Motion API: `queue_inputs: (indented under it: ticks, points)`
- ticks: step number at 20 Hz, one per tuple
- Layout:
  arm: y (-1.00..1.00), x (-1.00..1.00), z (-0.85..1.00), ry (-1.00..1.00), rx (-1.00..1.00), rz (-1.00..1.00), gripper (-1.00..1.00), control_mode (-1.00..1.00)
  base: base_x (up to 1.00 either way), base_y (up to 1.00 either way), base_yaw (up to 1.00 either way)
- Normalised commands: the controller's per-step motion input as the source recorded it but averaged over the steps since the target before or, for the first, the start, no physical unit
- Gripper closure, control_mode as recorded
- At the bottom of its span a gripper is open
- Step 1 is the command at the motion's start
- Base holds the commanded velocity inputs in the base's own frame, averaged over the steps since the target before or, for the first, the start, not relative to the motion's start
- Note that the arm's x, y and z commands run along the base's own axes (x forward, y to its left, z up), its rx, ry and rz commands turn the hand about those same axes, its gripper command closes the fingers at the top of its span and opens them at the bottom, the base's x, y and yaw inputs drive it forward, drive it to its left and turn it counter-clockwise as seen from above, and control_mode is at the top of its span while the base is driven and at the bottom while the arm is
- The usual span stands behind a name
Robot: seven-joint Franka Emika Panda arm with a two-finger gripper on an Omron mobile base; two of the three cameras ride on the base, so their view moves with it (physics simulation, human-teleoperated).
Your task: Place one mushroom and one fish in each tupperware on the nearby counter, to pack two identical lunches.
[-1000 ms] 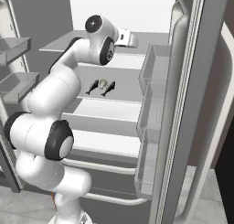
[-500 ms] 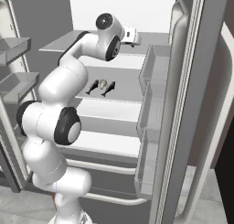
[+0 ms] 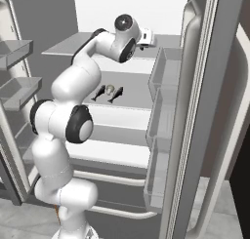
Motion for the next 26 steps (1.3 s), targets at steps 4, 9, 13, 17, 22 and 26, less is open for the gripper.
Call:
queue_inputs:
  ticks: [4,9,13,17,22,26]
  points:
    - [0.0,0.41,-0.18,0.03,0.0,0.03,-1.0,-1.0,0.0,0.0,0.0]
    - [0.0,0.41,-0.12,0.0,0.0,0.03,-1.0,-1.0,0.0,0.0,0.0]
    - [-0.03,0.44,-0.08,0.01,0.0,0.04,-1.0,-1.0,0.0,0.0,0.0]
    - [-0.04,0.45,-0.07,0.01,0.0,0.05,-1.0,-1.0,0.0,0.0,0.0]
    - [-0.05,0.44,-0.07,0.03,0.0,0.05,-1.0,-1.0,0.0,0.0,0.0]
    - [-0.02,0.43,-0.1,0.05,0.0,0.05,1.0,-1.0,0.0,0.0,0.0]
